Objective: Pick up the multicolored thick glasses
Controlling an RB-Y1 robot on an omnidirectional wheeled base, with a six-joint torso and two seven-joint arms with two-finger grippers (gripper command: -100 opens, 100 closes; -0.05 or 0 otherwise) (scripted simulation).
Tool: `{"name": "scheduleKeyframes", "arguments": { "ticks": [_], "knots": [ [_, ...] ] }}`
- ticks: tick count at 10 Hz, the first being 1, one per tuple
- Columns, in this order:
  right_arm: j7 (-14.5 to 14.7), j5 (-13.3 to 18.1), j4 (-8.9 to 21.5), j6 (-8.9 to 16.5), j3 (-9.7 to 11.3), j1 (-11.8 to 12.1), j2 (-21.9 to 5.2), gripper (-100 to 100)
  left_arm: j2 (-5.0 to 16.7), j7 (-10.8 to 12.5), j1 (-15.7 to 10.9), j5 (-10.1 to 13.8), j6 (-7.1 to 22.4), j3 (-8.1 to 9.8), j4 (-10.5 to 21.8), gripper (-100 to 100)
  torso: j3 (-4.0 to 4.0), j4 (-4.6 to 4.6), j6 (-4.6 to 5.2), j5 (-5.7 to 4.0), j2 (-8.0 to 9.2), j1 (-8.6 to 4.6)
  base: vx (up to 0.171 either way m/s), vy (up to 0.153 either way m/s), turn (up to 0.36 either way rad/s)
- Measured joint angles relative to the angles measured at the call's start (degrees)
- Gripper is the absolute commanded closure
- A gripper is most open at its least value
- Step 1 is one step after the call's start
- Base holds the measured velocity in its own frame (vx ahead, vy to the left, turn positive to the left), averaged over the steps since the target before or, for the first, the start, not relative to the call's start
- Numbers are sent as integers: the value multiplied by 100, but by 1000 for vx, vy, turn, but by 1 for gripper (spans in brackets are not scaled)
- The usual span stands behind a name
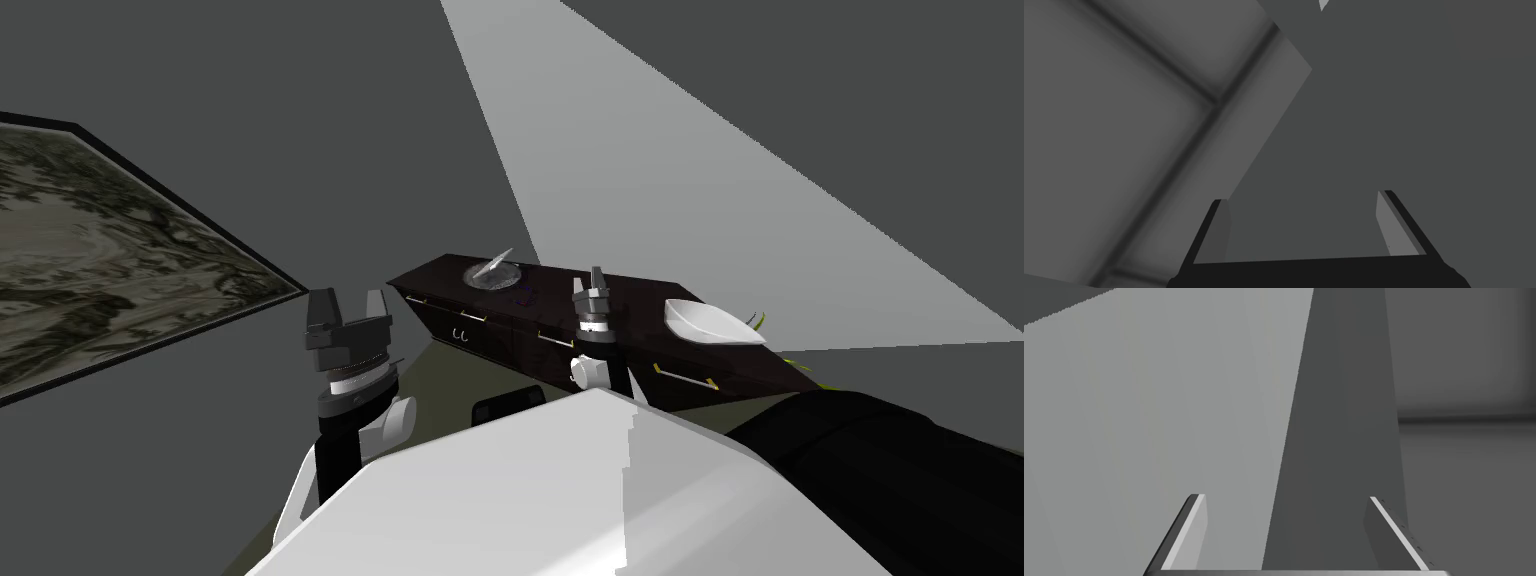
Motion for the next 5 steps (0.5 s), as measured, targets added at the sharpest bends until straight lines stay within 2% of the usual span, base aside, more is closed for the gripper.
{"name": "scheduleKeyframes", "arguments": {
  "ticks": [5],
  "knots": [
    [-14, 63, 157, -105, 21, 70, -789, -100, -1, 0, -1, 0, 0, -1, 0, 0, 19, 7, 0, 5, 34, 23, -68, 51, -18]
  ]
}}
